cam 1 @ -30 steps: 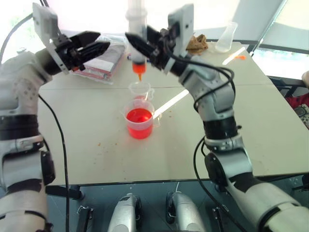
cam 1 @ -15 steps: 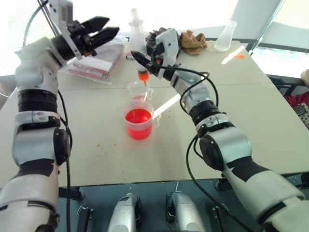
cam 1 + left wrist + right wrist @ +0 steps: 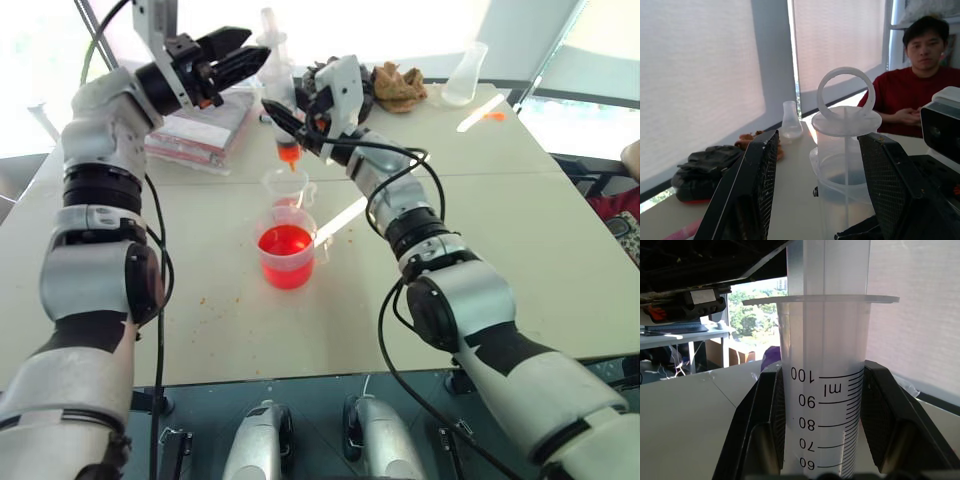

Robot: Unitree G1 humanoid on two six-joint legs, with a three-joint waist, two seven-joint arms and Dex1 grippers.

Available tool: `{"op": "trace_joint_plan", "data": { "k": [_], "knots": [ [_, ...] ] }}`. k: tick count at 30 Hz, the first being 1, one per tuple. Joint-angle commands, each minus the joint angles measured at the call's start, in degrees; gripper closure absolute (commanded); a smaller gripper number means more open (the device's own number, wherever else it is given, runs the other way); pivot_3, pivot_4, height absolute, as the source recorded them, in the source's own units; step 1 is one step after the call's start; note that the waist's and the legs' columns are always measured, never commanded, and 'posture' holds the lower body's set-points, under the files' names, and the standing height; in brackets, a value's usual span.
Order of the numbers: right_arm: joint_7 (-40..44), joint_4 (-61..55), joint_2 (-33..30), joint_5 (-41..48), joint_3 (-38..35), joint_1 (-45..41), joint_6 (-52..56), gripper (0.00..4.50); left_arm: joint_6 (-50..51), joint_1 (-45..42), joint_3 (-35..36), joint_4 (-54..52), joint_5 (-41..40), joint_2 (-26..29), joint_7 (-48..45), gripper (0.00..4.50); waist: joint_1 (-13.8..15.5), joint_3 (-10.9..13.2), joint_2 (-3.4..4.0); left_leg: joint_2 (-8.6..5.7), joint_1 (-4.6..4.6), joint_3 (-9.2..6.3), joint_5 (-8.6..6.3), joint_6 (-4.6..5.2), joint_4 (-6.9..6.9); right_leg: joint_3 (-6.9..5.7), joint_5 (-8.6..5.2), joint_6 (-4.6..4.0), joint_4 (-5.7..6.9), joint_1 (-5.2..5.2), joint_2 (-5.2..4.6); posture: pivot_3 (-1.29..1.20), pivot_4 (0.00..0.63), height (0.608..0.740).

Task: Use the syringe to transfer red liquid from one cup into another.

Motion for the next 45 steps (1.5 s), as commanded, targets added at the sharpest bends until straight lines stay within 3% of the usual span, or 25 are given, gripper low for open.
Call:
{"op": "trace_joint_plan", "data": {
  "k": [1,15,37,45],
  "knots": [
    [0.4,-0.8,0.5,-0.3,-0.4,-0.4,-0.6,3.01,-0.7,-3.2,2.7,-1.4,-1.1,1.8,-0.3,1.92,-0.2,0.0,0.0,0.0,0.0,0.0,0.0,0.0,0.0,0.0,0.0,0.0,0.0,0.0,0.0,0.0,0.15,0.74],
    [0.7,-0.7,1.1,-1.2,-0.5,0.5,-0.3,3.01,3.1,-2.1,3.9,-4.9,-2.1,2.9,-2.2,1.92,-0.9,0.0,0.0,0.0,0.0,-0.05,0.01,-0.01,0.0,0.0,0.0,0.0,0.04,0.01,0.0,0.0,0.15,0.74],
    [0.7,-1.4,1.3,-1.3,-0.9,0.6,0.0,3.01,-0.9,-0.3,2.8,-2.0,1.5,3.6,-2.5,1.92,-0.9,0.0,0.0,0.0,0.0,-0.04,0.02,-0.03,0.0,0.0,0.0,0.0,0.04,0.01,0.0,0.0,0.15,0.74],
    [1.4,-2.3,1.9,-1.3,-0.5,1.0,-0.1,3.01,-4.5,-0.6,1.1,-0.1,4.1,1.5,-1.8,1.92,-0.8,0.0,0.0,-0.01,0.0,-0.04,0.02,-0.03,0.0,0.0,0.0,0.0,0.04,0.01,0.0,0.0,0.15,0.74]
  ]
}}
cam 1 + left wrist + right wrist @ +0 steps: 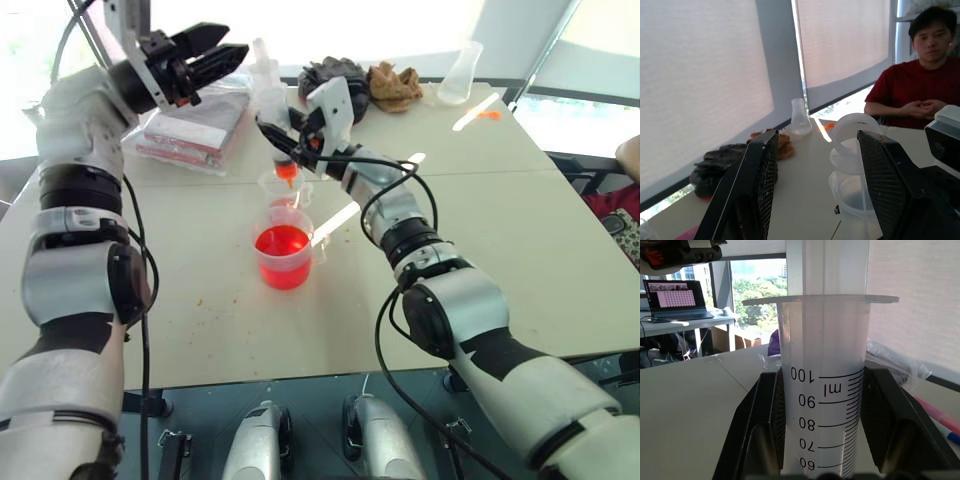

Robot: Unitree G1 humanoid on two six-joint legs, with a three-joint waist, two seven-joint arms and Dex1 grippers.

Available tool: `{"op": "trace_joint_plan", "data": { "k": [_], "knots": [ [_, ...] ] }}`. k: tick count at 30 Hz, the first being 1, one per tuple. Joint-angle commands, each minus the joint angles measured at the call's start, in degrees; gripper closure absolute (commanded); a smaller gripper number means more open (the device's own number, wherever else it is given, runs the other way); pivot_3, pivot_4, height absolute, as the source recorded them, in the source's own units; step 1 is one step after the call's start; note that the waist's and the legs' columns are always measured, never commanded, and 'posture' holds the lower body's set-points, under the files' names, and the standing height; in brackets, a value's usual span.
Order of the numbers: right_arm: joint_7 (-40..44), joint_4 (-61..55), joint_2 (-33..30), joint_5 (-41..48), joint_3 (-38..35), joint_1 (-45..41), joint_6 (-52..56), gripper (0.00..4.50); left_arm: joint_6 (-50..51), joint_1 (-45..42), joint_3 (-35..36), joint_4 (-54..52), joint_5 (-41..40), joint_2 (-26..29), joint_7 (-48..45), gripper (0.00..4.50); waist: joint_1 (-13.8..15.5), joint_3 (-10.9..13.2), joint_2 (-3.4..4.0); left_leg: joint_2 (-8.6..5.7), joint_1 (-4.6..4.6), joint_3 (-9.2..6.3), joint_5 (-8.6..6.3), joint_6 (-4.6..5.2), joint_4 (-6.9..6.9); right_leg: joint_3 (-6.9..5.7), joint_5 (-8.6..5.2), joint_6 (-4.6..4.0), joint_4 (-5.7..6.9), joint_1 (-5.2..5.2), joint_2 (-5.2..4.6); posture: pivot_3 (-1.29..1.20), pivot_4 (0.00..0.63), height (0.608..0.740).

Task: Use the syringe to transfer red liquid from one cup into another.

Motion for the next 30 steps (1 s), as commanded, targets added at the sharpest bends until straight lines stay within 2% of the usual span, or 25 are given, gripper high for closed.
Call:
{"op": "trace_joint_plan", "data": {
  "k": [1,14,30],
  "knots": [
    [0.5,-3.2,0.8,0.5,-0.4,-1.0,-0.6,3.01,-2.7,-1.4,-1.0,0.1,1.5,-0.6,0.1,1.92,0.0,0.0,0.0,0.0,0.0,0.01,0.0,0.0,0.0,0.0,0.0,0.0,0.0,0.0,0.0,0.0,0.15,0.74],
    [0.3,-3.7,1.1,-2.8,2.0,0.3,-3.9,3.01,-8.5,-4.9,-2.3,7.5,6.0,-3.2,1.3,1.92,-0.1,0.0,0.0,0.0,0.0,0.01,-0.01,0.01,0.0,0.0,0.0,0.0,0.0,-0.01,0.0,0.0,0.15,0.74],
    [-0.6,-4.0,2.1,-1.3,0.2,-1.7,-3.4,3.01,-6.4,-1.8,-4.7,5.6,7.5,-2.9,-6.0,1.92,-0.1,0.0,0.0,0.0,0.0,0.02,0.0,0.01,0.0,0.0,0.0,0.0,0.0,0.0,0.0,0.0,0.15,0.74]
  ]
}}
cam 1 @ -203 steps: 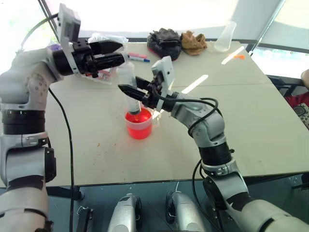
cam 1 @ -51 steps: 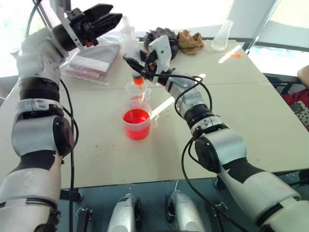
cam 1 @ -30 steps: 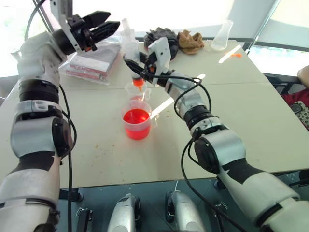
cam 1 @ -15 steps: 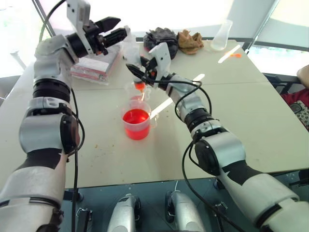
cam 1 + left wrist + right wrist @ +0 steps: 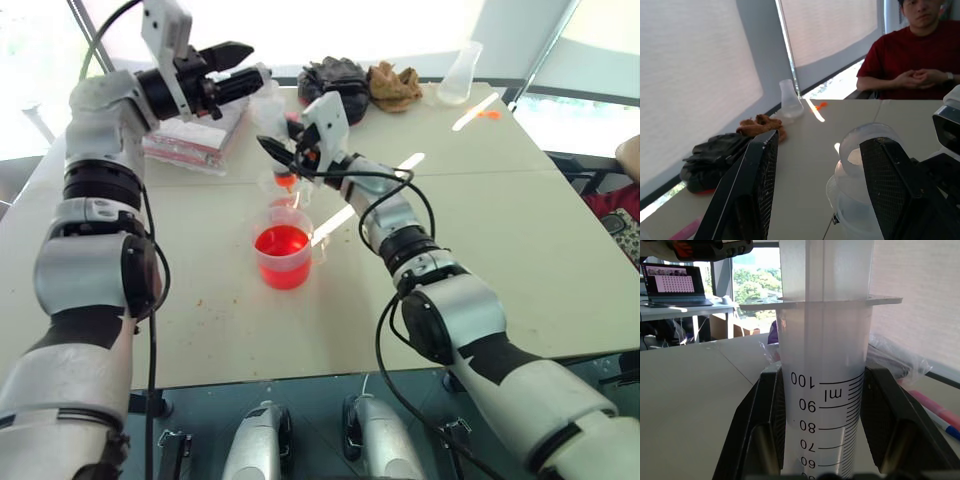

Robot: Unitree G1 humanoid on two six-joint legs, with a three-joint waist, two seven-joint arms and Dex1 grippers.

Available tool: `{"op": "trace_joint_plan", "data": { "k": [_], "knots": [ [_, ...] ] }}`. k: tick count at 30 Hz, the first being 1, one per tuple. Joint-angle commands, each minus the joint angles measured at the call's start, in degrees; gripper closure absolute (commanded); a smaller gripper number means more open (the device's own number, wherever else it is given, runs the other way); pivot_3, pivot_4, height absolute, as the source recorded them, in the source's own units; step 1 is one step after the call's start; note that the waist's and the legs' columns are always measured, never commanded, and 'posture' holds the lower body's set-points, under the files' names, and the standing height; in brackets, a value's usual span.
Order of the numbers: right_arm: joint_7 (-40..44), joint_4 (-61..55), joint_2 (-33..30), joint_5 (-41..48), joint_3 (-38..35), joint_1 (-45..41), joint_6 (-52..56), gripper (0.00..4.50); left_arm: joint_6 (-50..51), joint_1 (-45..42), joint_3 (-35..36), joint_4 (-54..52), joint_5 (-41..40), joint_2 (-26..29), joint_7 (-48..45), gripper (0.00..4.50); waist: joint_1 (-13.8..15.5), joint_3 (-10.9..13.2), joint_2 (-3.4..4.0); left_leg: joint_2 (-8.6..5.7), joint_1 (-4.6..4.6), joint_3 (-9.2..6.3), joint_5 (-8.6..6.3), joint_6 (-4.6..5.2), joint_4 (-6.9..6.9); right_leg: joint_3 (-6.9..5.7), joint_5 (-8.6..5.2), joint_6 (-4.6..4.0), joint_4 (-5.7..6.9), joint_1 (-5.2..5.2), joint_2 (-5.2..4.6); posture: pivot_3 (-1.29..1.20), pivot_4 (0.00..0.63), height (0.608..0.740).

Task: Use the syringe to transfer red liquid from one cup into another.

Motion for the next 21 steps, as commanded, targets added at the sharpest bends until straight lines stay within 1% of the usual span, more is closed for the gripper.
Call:
{"op": "trace_joint_plan", "data": {
  "k": [1,21],
  "knots": [
    [0.1,-3.9,1.1,1.7,-1.1,-3.8,-1.2,3.01,0.7,1.2,-2.0,-1.6,1.0,-0.9,-2.6,1.92,0.0,0.0,0.0,0.0,0.0,0.0,0.0,0.0,0.0,0.0,0.0,0.0,0.0,0.0,0.0,0.0,0.15,0.74],
    [1.9,-9.0,-0.1,3.1,-2.1,-3.7,2.0,3.01,-0.3,4.3,-2.7,-1.6,2.3,-1.5,-1.4,1.92,0.0,0.0,0.0,0.0,0.0,-0.01,0.0,0.0,0.0,0.0,0.0,0.0,0.0,0.0,0.0,0.0,0.15,0.74]
  ]
}}
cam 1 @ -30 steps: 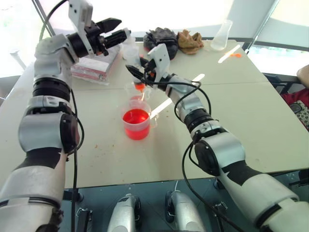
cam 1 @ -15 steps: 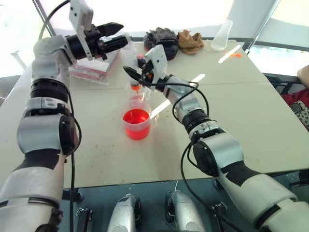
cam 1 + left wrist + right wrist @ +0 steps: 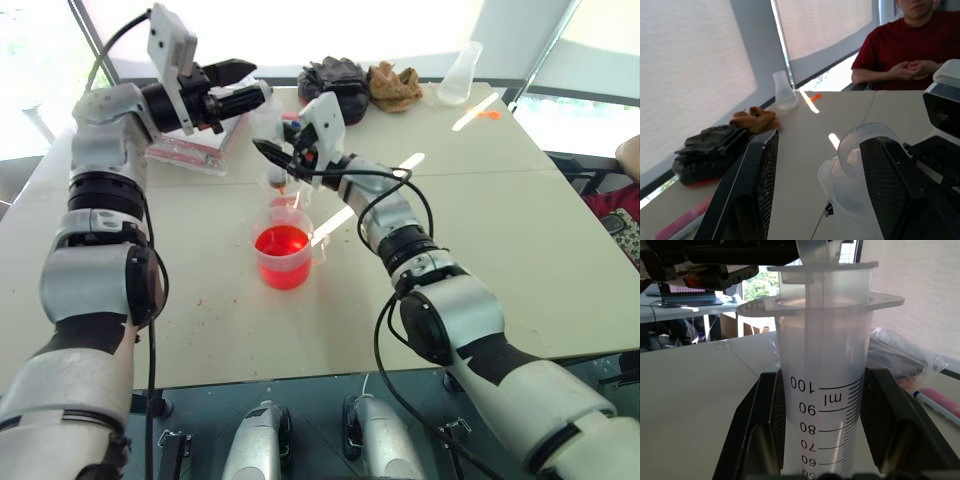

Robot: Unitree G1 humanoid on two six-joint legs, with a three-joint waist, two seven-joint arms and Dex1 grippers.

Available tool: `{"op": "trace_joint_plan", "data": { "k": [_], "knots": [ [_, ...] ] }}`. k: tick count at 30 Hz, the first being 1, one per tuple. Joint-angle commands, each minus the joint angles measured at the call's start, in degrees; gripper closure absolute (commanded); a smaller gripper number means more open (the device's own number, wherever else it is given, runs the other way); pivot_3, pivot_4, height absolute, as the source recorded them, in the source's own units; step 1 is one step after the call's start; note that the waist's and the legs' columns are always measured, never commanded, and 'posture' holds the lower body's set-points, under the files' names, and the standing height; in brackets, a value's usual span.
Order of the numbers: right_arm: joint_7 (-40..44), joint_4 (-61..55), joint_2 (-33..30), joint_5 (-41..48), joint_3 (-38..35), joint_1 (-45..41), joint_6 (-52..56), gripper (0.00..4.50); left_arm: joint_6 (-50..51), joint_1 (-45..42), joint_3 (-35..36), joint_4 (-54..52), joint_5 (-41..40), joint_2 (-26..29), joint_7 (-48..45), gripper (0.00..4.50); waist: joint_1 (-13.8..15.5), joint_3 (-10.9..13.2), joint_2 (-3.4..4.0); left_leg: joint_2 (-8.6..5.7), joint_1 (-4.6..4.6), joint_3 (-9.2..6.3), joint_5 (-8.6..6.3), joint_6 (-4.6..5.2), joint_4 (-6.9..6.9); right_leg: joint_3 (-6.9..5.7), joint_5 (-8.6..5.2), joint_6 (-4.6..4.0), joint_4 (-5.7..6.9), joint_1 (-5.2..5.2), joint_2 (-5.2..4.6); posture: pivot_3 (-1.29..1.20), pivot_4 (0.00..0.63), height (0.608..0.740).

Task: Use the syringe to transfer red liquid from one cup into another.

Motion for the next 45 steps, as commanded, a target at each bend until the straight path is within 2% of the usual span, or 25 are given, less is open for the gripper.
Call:
{"op": "trace_joint_plan", "data": {
  "k": [1,12,18,24,25,26,29,33,37,40,45],
  "knots": [
    [-0.2,-7.1,0.2,2.9,-1.7,-3.8,-1.3,3.01,0.1,1.5,-2.6,0.3,2.0,-1.1,-0.9,1.92,0.0,0.0,0.0,0.0,0.0,0.0,0.0,0.0,0.0,0.0,0.0,0.0,0.0,0.0,0.0,0.0,0.15,0.74],
    [-0.3,-9.4,-0.1,3.3,-2.0,-3.5,0.0,3.01,1.4,1.5,-1.8,-0.1,1.0,-1.4,-0.6,1.92,0.0,0.0,0.0,0.0,0.0,0.0,0.0,0.01,0.0,0.0,0.0,0.0,0.0,0.0,0.0,0.0,0.15,0.74],
    [-0.5,-12.9,-1.6,5.0,-3.0,-3.8,2.9,3.01,13.4,-2.7,4.1,-4.8,-7.2,1.2,-2.6,1.92,0.0,0.0,-0.01,0.0,-0.02,-0.02,0.0,0.0,0.0,0.0,0.0,0.0,0.01,-0.01,0.0,0.0,0.15,0.74],
    [-0.8,-18.8,-6.4,6.9,-4.1,-3.2,7.4,3.01,24.2,-0.1,7.5,-15.5,-12.7,6.5,-1.8,1.92,0.0,0.0,0.0,0.0,0.01,-0.04,0.0,0.0,0.0,0.01,0.0,0.01,0.02,0.01,0.0,0.0,0.15,0.74],
    [-0.8,-20.3,-7.3,7.4,-4.4,-3.0,8.5,3.01,25.6,0.5,8.4,-17.4,-13.7,7.1,-0.7,1.92,-0.1,-0.6,0.07,0.01,0.03,-0.04,0.0,0.0,0.0,0.01,0.0,0.01,0.02,0.02,0.0,0.0,0.0,0.74],
    [-0.9,-21.5,-7.9,7.7,-4.5,-2.7,9.4,3.01,26.8,1.1,8.9,-19.0,-14.4,7.4,0.3,1.92,-0.2,-1.2,0.0,0.01,-0.12,-0.05,0.06,-0.11,-0.03,0.04,0.01,0.01,0.11,-0.14,0.0,0.0,0.0,0.74],
    [-0.9,-31.1,-13.7,10.7,-6.0,-1.3,21.1,3.01,32.8,7.8,10.9,-30.3,-16.7,10.5,4.4,1.92,-0.1,-1.6,0.04,-0.01,-0.08,0.0,0.12,-0.21,-0.04,0.06,0.03,0.08,0.14,-0.1,0.03,0.0,0.0,0.74],
    [3.0,-45.3,-25.8,16.9,-3.9,0.6,52.6,3.01,44.9,22.8,13.4,-50.3,-21.7,15.2,8.6,1.92,0.0,-2.4,0.06,-0.02,-0.02,-0.02,0.11,-0.2,-0.03,0.11,0.03,0.08,0.11,-0.04,0.0,0.0,0.0,0.74],
    [5.8,-51.2,-36.2,21.7,0.5,1.6,80.1,3.01,55.8,41.4,19.0,-70.6,-28.3,18.1,12.8,1.92,-0.2,-2.9,-0.08,0.01,0.05,-0.04,-0.06,0.04,-0.02,0.13,0.02,0.05,-0.01,-0.01,0.01,0.0,0.0,0.74],
    [7.9,-52.1,-41.0,23.2,4.6,5.1,90.0,3.01,59.8,52.9,23.1,-81.4,-32.3,18.6,14.9,1.92,-0.2,-3.4,-0.12,0.04,0.18,0.02,-0.17,0.2,-0.12,0.19,0.02,0.01,-0.03,0.0,0.01,0.0,0.0,0.74],
    [7.6,-50.8,-41.5,22.8,7.6,11.6,92.5,3.01,59.0,66.1,27.5,-89.0,-33.7,16.8,18.8,1.92,0.1,-4.0,0.02,0.02,0.3,0.01,-0.14,0.16,-0.06,0.17,0.04,-0.06,-0.08,0.15,0.07,0.0,0.0,0.74]
  ]
}}
